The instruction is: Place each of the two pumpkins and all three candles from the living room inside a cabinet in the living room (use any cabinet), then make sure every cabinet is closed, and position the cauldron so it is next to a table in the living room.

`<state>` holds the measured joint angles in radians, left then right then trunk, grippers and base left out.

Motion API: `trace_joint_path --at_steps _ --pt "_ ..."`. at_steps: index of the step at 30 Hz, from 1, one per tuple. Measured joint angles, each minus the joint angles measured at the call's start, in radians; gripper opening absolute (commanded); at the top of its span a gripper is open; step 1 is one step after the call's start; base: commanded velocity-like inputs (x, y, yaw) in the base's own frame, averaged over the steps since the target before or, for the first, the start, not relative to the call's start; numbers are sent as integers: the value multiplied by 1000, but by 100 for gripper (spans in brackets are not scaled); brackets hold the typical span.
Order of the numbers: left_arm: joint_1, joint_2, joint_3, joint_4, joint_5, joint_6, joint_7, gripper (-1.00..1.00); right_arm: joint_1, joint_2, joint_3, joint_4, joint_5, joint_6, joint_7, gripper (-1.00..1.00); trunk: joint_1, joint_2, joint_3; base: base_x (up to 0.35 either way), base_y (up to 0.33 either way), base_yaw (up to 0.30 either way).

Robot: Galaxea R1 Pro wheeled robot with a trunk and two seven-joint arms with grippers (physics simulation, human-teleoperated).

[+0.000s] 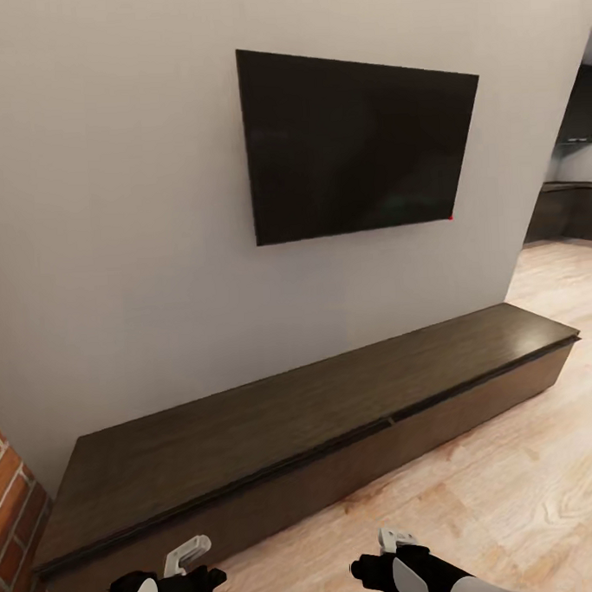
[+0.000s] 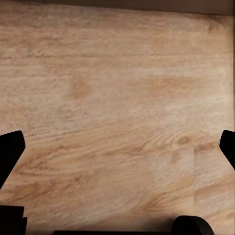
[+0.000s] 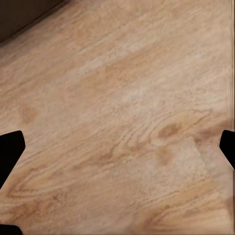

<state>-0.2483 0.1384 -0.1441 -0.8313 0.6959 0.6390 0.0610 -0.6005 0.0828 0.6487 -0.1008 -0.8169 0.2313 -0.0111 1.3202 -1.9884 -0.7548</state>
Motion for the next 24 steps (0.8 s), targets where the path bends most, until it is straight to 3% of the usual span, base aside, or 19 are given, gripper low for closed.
trace_joint_path --at_steps 24 --pt "0 0 -1 0 -1 -3 0 100 0 0 0 -1 -2 1 17 100 0 0 -12 0 0 -263"
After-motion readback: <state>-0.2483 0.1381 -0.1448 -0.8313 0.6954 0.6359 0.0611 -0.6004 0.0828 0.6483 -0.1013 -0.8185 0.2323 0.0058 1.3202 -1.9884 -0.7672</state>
